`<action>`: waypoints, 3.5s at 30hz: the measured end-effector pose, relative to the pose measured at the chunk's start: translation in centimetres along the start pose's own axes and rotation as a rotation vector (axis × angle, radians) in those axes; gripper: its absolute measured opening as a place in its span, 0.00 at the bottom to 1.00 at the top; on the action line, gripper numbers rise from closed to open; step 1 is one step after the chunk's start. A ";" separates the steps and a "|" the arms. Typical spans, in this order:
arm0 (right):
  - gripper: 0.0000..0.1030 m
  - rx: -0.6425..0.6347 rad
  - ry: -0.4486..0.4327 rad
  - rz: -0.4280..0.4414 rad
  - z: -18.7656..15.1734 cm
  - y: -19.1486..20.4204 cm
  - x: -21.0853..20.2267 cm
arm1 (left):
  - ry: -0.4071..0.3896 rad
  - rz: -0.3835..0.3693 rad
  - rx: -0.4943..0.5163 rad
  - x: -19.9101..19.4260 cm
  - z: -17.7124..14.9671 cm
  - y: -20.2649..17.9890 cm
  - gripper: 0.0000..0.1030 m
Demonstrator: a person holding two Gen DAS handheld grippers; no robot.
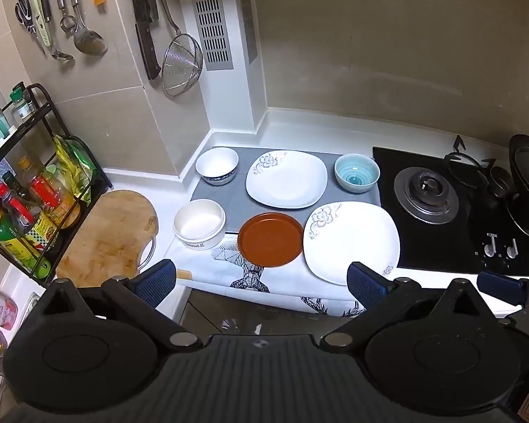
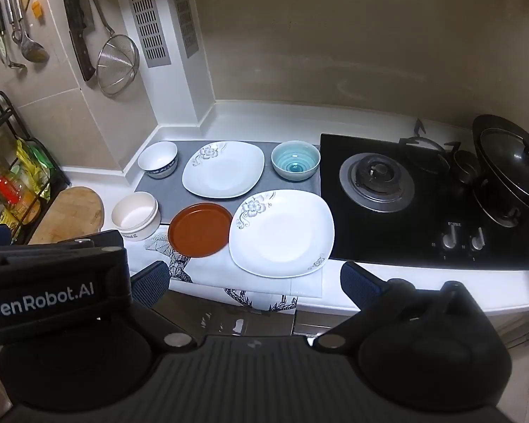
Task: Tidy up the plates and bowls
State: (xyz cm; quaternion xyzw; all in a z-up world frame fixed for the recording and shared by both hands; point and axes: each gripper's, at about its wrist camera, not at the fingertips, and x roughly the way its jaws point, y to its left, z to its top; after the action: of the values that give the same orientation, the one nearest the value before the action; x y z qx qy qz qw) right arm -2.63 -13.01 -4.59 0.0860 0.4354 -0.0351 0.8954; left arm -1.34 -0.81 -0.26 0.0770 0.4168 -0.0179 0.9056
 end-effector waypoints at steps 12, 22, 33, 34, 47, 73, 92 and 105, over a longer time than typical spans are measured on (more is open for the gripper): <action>1.00 0.003 0.011 0.006 -0.9 -0.1 -0.3 | 0.009 0.018 0.011 -0.6 -1.0 -0.4 1.00; 1.00 0.018 0.021 0.013 -1.5 -0.9 -0.2 | 0.019 0.025 0.019 -0.7 -1.3 -1.2 1.00; 1.00 0.047 0.021 0.001 -1.7 -1.9 -0.4 | 0.015 -0.002 0.038 -0.8 -1.3 -1.7 1.00; 1.00 0.047 0.019 -0.002 -1.8 -2.0 -0.5 | 0.013 -0.005 0.039 -0.8 -1.3 -1.8 1.00; 1.00 0.058 0.026 0.001 -2.3 -2.6 -0.3 | 0.019 0.002 0.049 -0.7 -1.7 -2.3 1.00; 1.00 0.052 0.078 0.043 -3.3 -1.3 2.3 | 0.075 0.008 0.000 1.7 -2.8 -0.4 1.00; 1.00 0.210 0.047 0.196 -4.3 -9.2 13.3 | 0.144 -0.284 0.080 19.6 -3.2 2.9 0.89; 0.83 0.245 0.068 0.087 -0.2 -12.7 19.3 | 0.405 -0.637 -0.119 38.6 3.1 6.0 0.33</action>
State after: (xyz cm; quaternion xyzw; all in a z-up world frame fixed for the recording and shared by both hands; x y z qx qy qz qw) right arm 7.40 -25.20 -21.46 0.2147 0.4539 -0.0464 0.8636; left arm 26.75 5.91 -26.78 -0.1072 0.5907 -0.2586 0.7568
